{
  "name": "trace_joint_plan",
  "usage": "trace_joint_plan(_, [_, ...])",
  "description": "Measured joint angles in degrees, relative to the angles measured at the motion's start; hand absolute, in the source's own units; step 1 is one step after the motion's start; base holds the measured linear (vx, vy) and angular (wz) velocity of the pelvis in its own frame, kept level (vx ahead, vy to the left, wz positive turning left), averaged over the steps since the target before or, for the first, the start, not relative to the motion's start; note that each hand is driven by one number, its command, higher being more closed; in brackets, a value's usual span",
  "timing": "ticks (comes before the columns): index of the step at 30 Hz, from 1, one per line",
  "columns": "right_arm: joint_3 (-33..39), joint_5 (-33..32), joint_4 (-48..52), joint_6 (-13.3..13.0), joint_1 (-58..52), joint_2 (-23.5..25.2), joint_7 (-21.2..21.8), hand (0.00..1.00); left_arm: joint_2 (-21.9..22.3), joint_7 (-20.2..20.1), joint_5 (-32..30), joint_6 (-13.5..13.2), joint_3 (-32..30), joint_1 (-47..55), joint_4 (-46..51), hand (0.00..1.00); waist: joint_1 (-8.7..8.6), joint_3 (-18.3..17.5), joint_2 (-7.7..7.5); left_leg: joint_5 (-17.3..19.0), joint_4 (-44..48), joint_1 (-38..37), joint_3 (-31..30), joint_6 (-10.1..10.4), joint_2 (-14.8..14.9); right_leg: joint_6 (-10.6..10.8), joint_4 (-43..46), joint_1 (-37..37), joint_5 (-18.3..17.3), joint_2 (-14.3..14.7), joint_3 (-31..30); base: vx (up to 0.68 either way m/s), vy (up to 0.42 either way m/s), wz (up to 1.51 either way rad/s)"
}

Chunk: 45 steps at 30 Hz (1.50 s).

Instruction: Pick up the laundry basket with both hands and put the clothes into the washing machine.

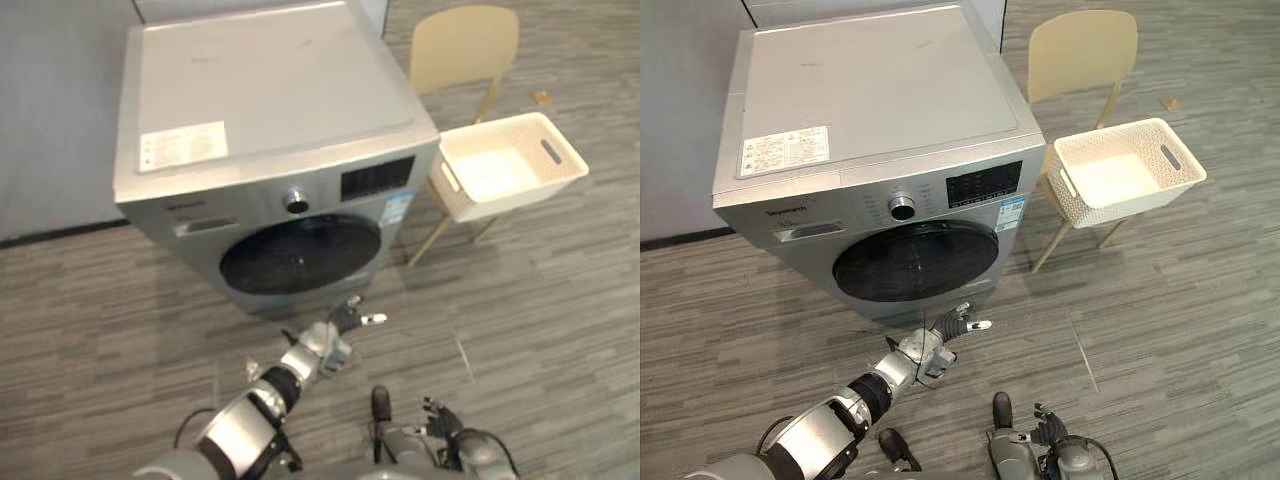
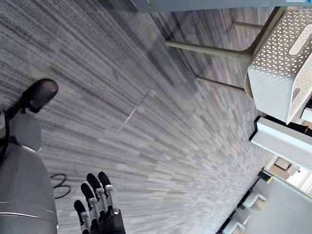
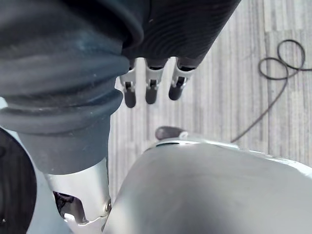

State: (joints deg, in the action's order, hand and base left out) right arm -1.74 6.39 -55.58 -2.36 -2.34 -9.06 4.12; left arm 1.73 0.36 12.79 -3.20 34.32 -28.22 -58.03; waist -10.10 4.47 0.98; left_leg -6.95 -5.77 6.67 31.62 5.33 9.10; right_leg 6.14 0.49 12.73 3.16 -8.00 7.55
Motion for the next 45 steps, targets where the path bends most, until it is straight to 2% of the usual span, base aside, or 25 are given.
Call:
trace_joint_plan(3, [-0.48,0.0,-1.97,-0.52,0.66,-0.28,-0.48,0.0,-2.55,-0.65,-0.55,-1.78,-0.16,6.95,4.89,0.0,0.45,-0.27,1.24,-0.04,-0.05,0.91,-5.57,-0.01,0.09,0.05,-0.85,-1.98,-0.04,-0.1,3.77,0.06,-0.029,0.56])
trace_joint_plan(5, [-0.46,0.0,-3.01,-0.89,0.47,-0.83,-0.73,0.0,-3.95,-1.83,-1.47,-3.1,-1.3,11.49,7.0,0.0,2.03,-0.21,1.89,-0.45,0.27,2.14,-10.37,-0.11,0.03,0.19,-1.41,-4.03,-0.18,-0.23,8.43,0.04,-0.006,1.25])
trace_joint_plan(7, [-0.38,-0.06,-4.81,-1.24,0.12,-1.03,-1.64,0.0,-6.75,-2.86,-1.26,-4.6,-5.44,17.14,8.38,0.0,3.6,-0.18,2.08,-2.23,0.33,4.36,-19.48,-0.33,-0.62,0.28,-2.0,-8.75,-1.01,-0.35,18.63,-0.01,0.044,2.03])
trace_joint_plan(9, [0.66,-0.4,-5.74,-1.69,-0.23,-0.67,-1.71,0.0,-9.35,-2.95,-1.12,-4.88,-8.83,19.55,8.4,0.0,4.59,0.04,1.29,-2.7,1.36,5.99,-23.92,-1.74,-1.73,0.99,-1.15,-12.59,-3.43,-1.94,27.09,-0.04,0.118,2.3])
trace_joint_plan(10, [1.77,-1.04,-5.98,-1.75,0.16,-0.49,-1.74,0.0,-11.12,-2.92,-1.09,-4.9,-11.55,21.16,8.43,0.0,5.79,0.38,0.71,0.18,6.94,8.05,-16.34,-5.17,-0.84,1.21,-0.17,-14.42,-4.0,-3.49,31.08,-0.02,0.159,2.03])
trace_joint_plan(11, [2.22,-1.7,-5.88,-1.87,0.2,-0.59,-1.78,0.0,-11.71,-2.91,-1.04,-4.92,-12.85,22.27,8.43,0.0,5.93,0.42,0.61,1.68,10.06,8.71,-11.28,-7.03,0.0,1.88,0.62,-15.46,-4.46,-4.52,32.92,0.03,0.225,1.64])
trace_joint_plan(12, [3.12,-2.38,-5.73,-2.28,0.35,-0.92,-2.0,0.0,-12.2,-2.94,-0.89,-5.03,-15.52,25.04,8.53,0.0,6.23,0.49,0.52,4.28,14.54,8.89,-4.44,-6.48,1.06,3.1,2.44,-17.43,-5.32,-6.43,35.42,0.07,0.271,1.32])
trace_joint_plan(14, [4.67,-3.37,-4.84,-2.32,0.66,-1.43,-2.55,0.0,-12.26,-3.13,0.19,-5.61,-20.93,30.77,8.88,0.0,8.1,0.17,0.87,9.21,19.94,10.6,-5.89,-7.46,-1.86,3.29,5.78,-19.35,-5.74,-10.6,38.69,0.07,0.328,1.04])
trace_joint_plan(16, [6.63,-3.58,-4.12,-2.42,0.57,-1.16,-2.62,0.0,-12.2,-3.44,0.28,-5.88,-22.81,32.72,8.84,0.0,8.01,0.1,1.16,11.94,22.6,13.0,-8.54,-8.76,-4.35,2.97,10.2,-19.41,-5.84,-13.68,41.17,0.07,0.313,0.98])
trace_joint_plan(17, [7.79,-3.6,-4.38,-2.2,0.52,-0.86,-2.63,0.0,-12.16,-3.81,0.26,-5.95,-22.99,33.28,8.84,0.0,8.07,0.16,1.09,12.45,22.41,12.97,-9.17,-9.47,-5.94,2.23,14.09,-19.37,-5.36,-16.02,41.36,0.19,0.446,1.39])
trace_joint_plan(18, [8.95,-4.15,-4.32,-2.04,0.14,-0.51,-2.66,0.0,-11.91,-3.96,0.12,-6.19,-23.51,34.05,8.77,0.0,8.12,-0.07,1.61,12.54,21.29,11.81,-10.91,-9.67,-7.89,-4.36,21.51,-17.93,-4.19,-18.98,38.39,0.21,0.378,1.23])
trace_joint_plan(19, [8.98,-4.46,-4.32,-2.05,0.07,-0.31,-2.67,0.0,-12.02,-3.93,0.11,-6.2,-23.76,34.42,8.69,0.0,8.09,0.13,1.8,12.59,20.91,10.99,-12.37,-9.87,-8.62,-8.15,26.01,-16.17,-3.85,-19.54,34.11,0.26,0.409,1.24])
trace_joint_plan(20, [8.98,-4.98,-4.3,-2.14,0.17,0.69,-2.65,0.0,-12.16,-3.84,0.1,-6.22,-25.01,34.61,8.36,0.0,8.05,1.0,1.22,12.53,19.8,8.77,-15.43,-10.23,-9.71,-6.38,34.33,-12.57,-8.51,-16.74,22.83,0.22,0.263,1.14])
trace_joint_plan(21, [8.96,-5.82,-4.12,-2.16,0.15,1.72,-2.66,0.0,-13.12,-3.79,0.09,-6.25,-26.6,34.7,7.93,0.0,8.03,2.19,0.54,12.05,17.69,5.47,-18.3,-10.52,-10.99,-3.86,39.45,-9.96,-13.25,-11.36,14.32,0.21,0.216,1.14])
trace_joint_plan(24, [8.41,-6.43,-2.54,-2.7,-1.26,2.45,-2.68,0.0,-13.11,-2.56,-2.22,-7.36,-29.45,35.94,7.41,0.0,7.73,2.46,-1.28,11.77,14.55,-0.06,-23.9,-10.6,-14.14,-3.54,39.67,-5.19,-19.41,-3.23,7.65,0.27,0.128,1.2])
trace_joint_plan(28, [8.69,-7.09,-0.98,-3.71,-2.43,2.51,-2.71,0.0,-10.44,-1.31,-6.56,-7.26,-33.87,34.45,2.9,0.0,7.22,2.58,-1.16,11.5,14.86,-2.96,-34.33,-11.0,-17.34,-1.99,29.77,2.07,-19.93,3.95,-6.59,0.24,0.054,1.4])
trace_joint_plan(31, [9.28,-7.98,2.16,-3.89,-4.49,3.06,-2.77,0.0,-8.06,-1.18,-8.79,-7.18,-37.34,34.95,2.96,0.0,7.81,2.58,-1.06,11.55,15.06,-6.62,-40.06,-10.94,-18.52,-0.69,27.06,1.45,-18.85,4.89,-14.02,0.27,-0.003,1.46])
trace_joint_plan(33, [9.25,-8.04,3.01,-3.9,-4.66,4.3,-2.75,0.0,-7.59,-0.98,-9.13,-7.17,-38.57,35.69,3.69,0.0,7.89,2.14,-1.71,11.74,14.37,-8.66,-40.8,-10.63,-18.53,0.34,25.82,0.12,-17.95,4.09,-12.71,0.21,-0.014,1.21])
trace_joint_plan(36, [8.69,-7.97,2.49,-3.91,-4.54,7.74,-2.54,0.0,-7.33,-0.21,-9.78,-7.13,-40.54,37.07,4.0,0.0,8.59,0.38,-3.23,12.94,13.04,-9.96,-41.17,-9.15,-18.21,-1.27,21.9,-1.2,-14.7,4.0,-10.23,0.21,-0.055,0.79])
trace_joint_plan(38, [8.65,-7.05,0.35,-3.96,-3.86,8.29,-2.22,0.0,-6.49,0.11,-10.22,-6.98,-42.35,37.77,3.99,0.0,9.26,-0.71,-4.47,14.27,14.17,-9.83,-42.39,-7.48,-17.85,-3.68,15.89,-3.62,-10.41,5.28,-8.74,0.2,-0.13,0.39])
trace_joint_plan(39, [8.6,-6.18,-1.61,-3.92,-3.72,8.26,-1.79,0.0,-6.38,0.36,-10.15,-7.0,-43.43,37.98,4.0,0.0,9.4,-1.08,-4.91,15.68,16.27,-9.35,-42.77,-6.64,-17.73,-4.19,12.21,-5.68,-6.14,5.93,-8.15,0.18,-0.163,0.25])
trace_joint_plan(40, [8.53,-5.96,-2.48,-3.85,-3.72,8.07,-1.59,0.0,-6.11,0.7,-10.17,-6.97,-43.54,38.18,3.79,0.0,9.43,-1.06,-4.57,16.77,17.83,-9.06,-42.76,-6.48,-17.29,-4.12,10.76,-6.76,-5.56,6.3,-7.54,0.2,-0.189,0.14])
trace_joint_plan(43, [8.0,-4.48,-2.59,-4.05,-3.33,7.24,-1.49,0.0,-5.13,1.14,-10.14,-6.96,-44.03,38.23,3.38,0.0,9.37,-1.2,-2.81,21.84,29.22,-5.44,-40.77,-2.78,-14.1,-6.12,4.5,-11.51,-2.54,9.5,-5.72,0.09,-0.128,-0.05])
trace_joint_plan(44, [7.87,-4.06,-2.49,-4.07,-2.67,6.67,-1.62,0.0,-4.69,1.16,-10.04,-6.97,-44.0,38.09,3.36,0.0,9.15,-0.57,-1.72,24.05,35.05,-3.17,-36.53,-1.51,-12.06,-6.74,3.09,-13.16,-2.19,10.46,-5.84,0.05,-0.109,-0.05])
trace_joint_plan(45, [7.54,-4.03,-2.73,-3.98,-2.29,6.2,-1.67,0.0,-4.5,1.16,-10.03,-6.95,-43.94,37.91,3.32,0.0,9.16,-0.23,-1.11,24.73,37.56,-2.26,-33.32,-2.11,-10.39,-7.14,2.49,-13.8,-1.93,10.96,-5.9,0.02,-0.088,-0.07])
